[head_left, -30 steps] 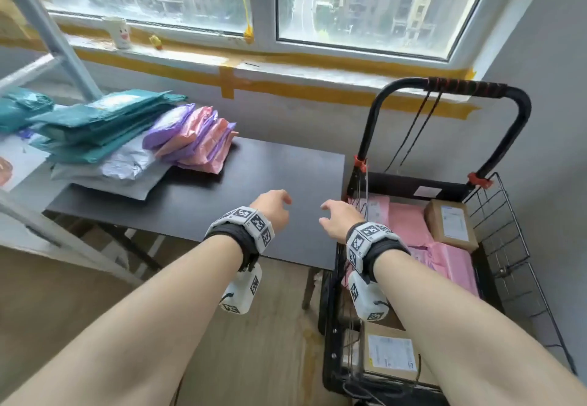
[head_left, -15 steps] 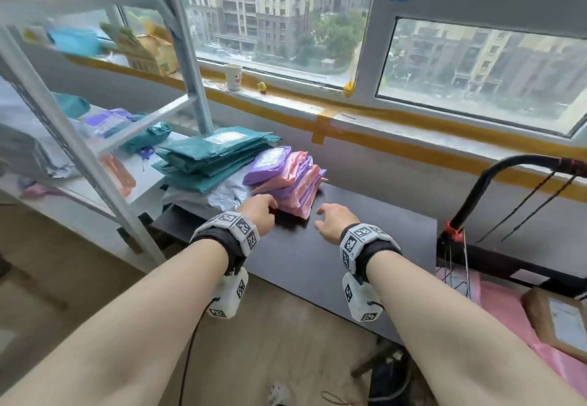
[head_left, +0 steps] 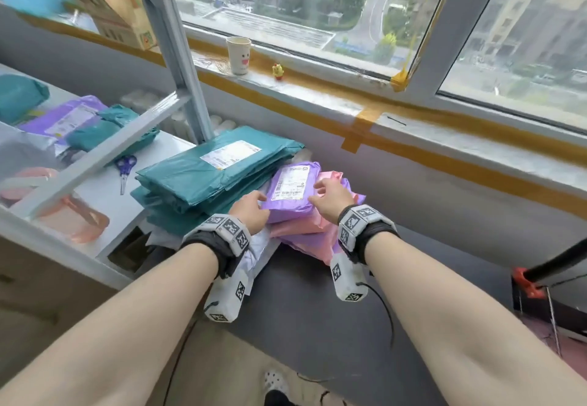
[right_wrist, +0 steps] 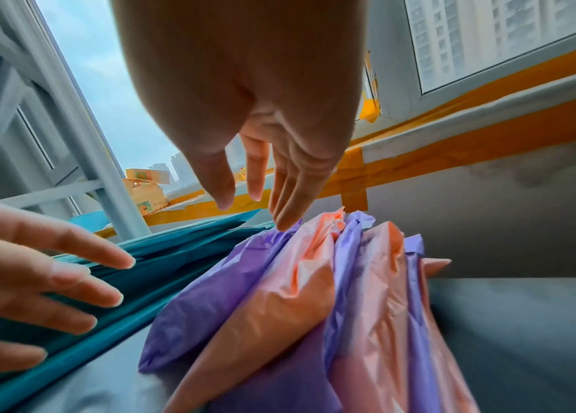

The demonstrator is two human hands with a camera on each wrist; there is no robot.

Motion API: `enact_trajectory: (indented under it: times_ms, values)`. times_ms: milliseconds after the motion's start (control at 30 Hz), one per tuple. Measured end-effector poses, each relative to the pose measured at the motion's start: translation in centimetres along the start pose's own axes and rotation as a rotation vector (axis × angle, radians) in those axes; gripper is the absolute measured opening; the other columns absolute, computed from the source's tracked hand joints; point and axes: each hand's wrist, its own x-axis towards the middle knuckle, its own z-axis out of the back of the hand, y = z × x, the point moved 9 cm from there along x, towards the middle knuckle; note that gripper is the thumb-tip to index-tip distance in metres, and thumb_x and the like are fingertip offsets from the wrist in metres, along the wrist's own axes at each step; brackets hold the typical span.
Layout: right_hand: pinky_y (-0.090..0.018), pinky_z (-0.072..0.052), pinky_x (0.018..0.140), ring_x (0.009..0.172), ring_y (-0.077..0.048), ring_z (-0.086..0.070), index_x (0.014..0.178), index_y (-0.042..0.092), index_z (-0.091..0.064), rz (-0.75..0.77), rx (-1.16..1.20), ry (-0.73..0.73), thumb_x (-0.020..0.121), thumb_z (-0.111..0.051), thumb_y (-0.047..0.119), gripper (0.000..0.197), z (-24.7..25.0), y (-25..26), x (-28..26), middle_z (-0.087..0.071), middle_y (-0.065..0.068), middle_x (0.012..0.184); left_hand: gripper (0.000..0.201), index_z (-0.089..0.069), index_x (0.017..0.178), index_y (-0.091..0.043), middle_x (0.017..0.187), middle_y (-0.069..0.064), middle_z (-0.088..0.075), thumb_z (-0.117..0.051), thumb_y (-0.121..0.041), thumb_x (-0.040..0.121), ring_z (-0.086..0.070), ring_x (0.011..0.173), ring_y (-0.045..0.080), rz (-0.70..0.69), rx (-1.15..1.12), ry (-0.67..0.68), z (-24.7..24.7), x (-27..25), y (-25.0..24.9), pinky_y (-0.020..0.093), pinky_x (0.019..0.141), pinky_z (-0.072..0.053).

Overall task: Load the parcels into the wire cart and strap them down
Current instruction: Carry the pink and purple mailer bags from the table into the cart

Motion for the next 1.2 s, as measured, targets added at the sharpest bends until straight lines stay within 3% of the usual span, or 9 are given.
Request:
enact_trajectory:
  times_ms: [200, 467, 600, 667, 767, 833, 900, 1033, 1200]
  values:
    - [-0.044, -0.048, 0.097, 0.111, -0.028, -0.058, 0.128, 0.009, -0.051, -0.147, 0.104, 0.008, 0.083, -0.067, 0.017, 0.049, -0.9, -1.1, 4.8, -0.059, -0.013, 0.125, 0.039, -0.045, 0.131, -0.008, 0.124, 0.015, -0.058, -0.049, -0.016, 0.093, -0.059, 0.107, 0.031, 0.07, -0.119, 0.075, -2.1, 4.1, 1.9, 0.038, 0.091, -0.048]
    - [-0.042, -0.057, 0.08, 0.099, -0.032, -0.066, 0.129, 0.002, -0.046, -0.33, 0.406, 0.088, 0.077, -0.072, -0.003, 0.059, -2.5, -2.7, 6.0, -0.063, -0.02, 0.115, 0.054, -0.035, 0.139, -0.003, 0.14, 0.017, -0.044, -0.054, -0.019, 0.091, -0.045, 0.126, 0.03, 0.232, -0.278, 0.108, -3.3, 6.8, 4.1, 0.035, 0.104, -0.038]
    - [-0.038, -0.058, 0.076, 0.102, -0.033, -0.065, 0.132, -0.001, -0.046, -0.358, 0.576, 0.159, 0.077, -0.066, -0.014, 0.06, -3.2, -2.0, 4.9, -0.063, -0.023, 0.116, 0.056, -0.041, 0.136, -0.003, 0.135, 0.016, -0.048, -0.06, -0.022, 0.087, -0.051, 0.12, 0.03, 0.306, -0.451, 0.122, -3.8, 7.2, 5.0, 0.044, 0.101, -0.045]
    - [-0.034, -0.06, 0.065, 0.099, -0.032, -0.066, 0.131, -0.002, -0.046, -0.339, 0.658, 0.175, 0.077, -0.064, -0.018, 0.059, -3.1, -1.5, 4.1, -0.065, -0.023, 0.114, 0.05, -0.044, 0.133, -0.003, 0.131, 0.016, -0.051, -0.058, -0.023, 0.089, -0.054, 0.116, 0.03, 0.313, -0.472, 0.1, -3.6, 6.9, 5.2, 0.044, 0.099, -0.046]
    - [-0.025, -0.057, 0.05, 0.071, -0.018, -0.07, 0.13, 0.002, -0.048, -0.29, 0.744, 0.204, 0.076, -0.063, -0.02, 0.06, -2.7, -0.5, 2.4, -0.068, -0.019, 0.101, 0.036, -0.048, 0.122, -0.003, 0.116, 0.018, -0.059, -0.052, -0.025, 0.094, -0.06, 0.084, 0.025, 0.296, -0.516, 0.129, -3.4, 5.4, 4.3, 0.036, 0.077, -0.053]
    - [-0.023, -0.055, 0.051, 0.061, -0.012, -0.069, 0.131, 0.007, -0.049, -0.237, 0.741, 0.224, 0.077, -0.063, -0.019, 0.062, -2.3, 0.3, 0.9, -0.068, -0.015, 0.094, 0.029, -0.049, 0.115, -0.005, 0.097, 0.013, -0.061, -0.047, -0.027, 0.096, -0.051, 0.064, 0.017, 0.288, -0.541, 0.176, -3.4, 4.1, 3.5, 0.026, 0.058, -0.043]
    - [-0.023, -0.056, 0.054, 0.068, -0.014, -0.068, 0.131, 0.011, -0.05, -0.181, 0.746, 0.233, 0.078, -0.062, -0.018, 0.062, -1.5, 1.1, -0.9, -0.068, -0.018, 0.1, 0.031, -0.049, 0.117, -0.007, 0.089, 0.009, -0.058, -0.043, -0.031, 0.098, -0.048, 0.065, 0.016, 0.268, -0.554, 0.201, -3.3, 2.8, 2.8, 0.025, 0.06, -0.039]
    - [-0.025, -0.058, 0.063, 0.072, -0.014, -0.068, 0.126, 0.017, -0.054, -0.089, 0.825, 0.18, 0.078, -0.063, -0.016, 0.06, 0.4, 2.4, -5.7, -0.068, -0.011, 0.093, 0.038, -0.05, 0.12, -0.004, 0.11, 0.015, -0.06, -0.04, -0.034, 0.1, -0.056, 0.09, 0.026, 0.21, -0.632, 0.247, -2.8, -0.5, 1.6, 0.033, 0.075, -0.047]
    - [-0.027, -0.059, 0.063, 0.072, -0.014, -0.07, 0.125, 0.016, -0.055, -0.072, 0.898, 0.089, 0.077, -0.064, -0.016, 0.058, 1.7, 1.5, -12.6, -0.068, -0.013, 0.1, 0.03, -0.053, 0.114, -0.007, 0.091, 0.012, -0.061, -0.045, -0.031, 0.098, -0.057, 0.074, 0.022, 0.219, -0.854, 0.376, -3.9, -6.7, 0.5, 0.032, 0.061, -0.047]
